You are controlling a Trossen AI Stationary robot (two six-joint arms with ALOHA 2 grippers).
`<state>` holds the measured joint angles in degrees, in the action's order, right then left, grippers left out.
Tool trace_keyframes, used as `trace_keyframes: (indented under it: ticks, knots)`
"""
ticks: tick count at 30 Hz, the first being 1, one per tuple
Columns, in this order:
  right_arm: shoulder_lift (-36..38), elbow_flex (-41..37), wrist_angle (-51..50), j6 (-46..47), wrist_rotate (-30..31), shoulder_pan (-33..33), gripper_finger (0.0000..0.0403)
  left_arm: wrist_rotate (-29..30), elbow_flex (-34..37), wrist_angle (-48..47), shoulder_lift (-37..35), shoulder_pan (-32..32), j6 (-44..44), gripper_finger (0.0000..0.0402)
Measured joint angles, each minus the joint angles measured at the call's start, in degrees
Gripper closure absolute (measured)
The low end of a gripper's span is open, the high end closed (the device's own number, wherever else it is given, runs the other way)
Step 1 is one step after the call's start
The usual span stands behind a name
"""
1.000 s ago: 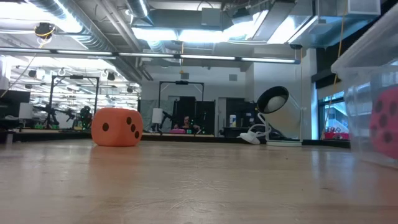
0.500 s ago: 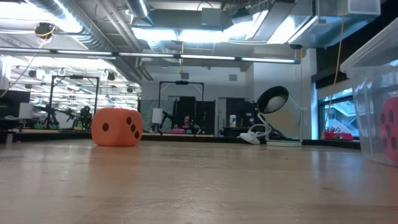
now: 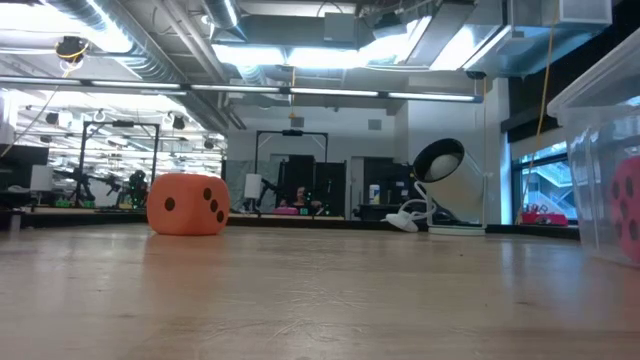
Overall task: Pick & Place Dice
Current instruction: Put the small green die into the transparent bin, then put the large orange die into the transparent bin
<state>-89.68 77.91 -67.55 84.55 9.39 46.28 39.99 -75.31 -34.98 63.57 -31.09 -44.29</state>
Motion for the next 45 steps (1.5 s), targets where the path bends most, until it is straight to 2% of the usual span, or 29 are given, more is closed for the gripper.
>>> trace_keyframes:
  ticks: [11, 14, 23, 28, 31, 37, 45]
  knots:
    - [0.0, 0.0, -0.1, -1.5, -0.4, 0.0, 0.0339, 0.1, 0.0, 0.0, 0.0, 0.0, 0.1, 0.0263]
    - [0.0, 0.0, -0.1, -1.2, -1.1, 0.0, 0.0308, 0.1, 0.0, 0.0, 0.0, 0.0, 0.1, 0.0263]
    - [0.1, 0.1, -0.1, -2.5, -1.0, 0.0, 0.0163, 0.1, 0.0, 0.0, 0.0, 0.0, 0.1, 0.0263]
    - [0.1, 0.1, -0.2, -2.5, -0.9, 0.0, 0.0122, 0.1, 0.0, 0.0, 0.0, 0.0, 0.1, 0.0263]
    - [0.3, 0.1, -1.0, -1.2, 3.3, -0.3, 0.0122, 0.5, 0.0, 0.0, 0.0, 0.0, 0.1, 0.0263]
    - [2.6, 4.6, -1.1, -2.8, 17.4, 0.7, 0.0144, 1.3, 0.0, 0.0, 0.0, 0.1, -0.1, 0.0263]
    - [3.5, 16.4, -1.0, -18.2, 29.6, 1.0, 0.0172, 3.0, 0.0, -3.8, 0.0, 1.6, -0.5, 0.0263]
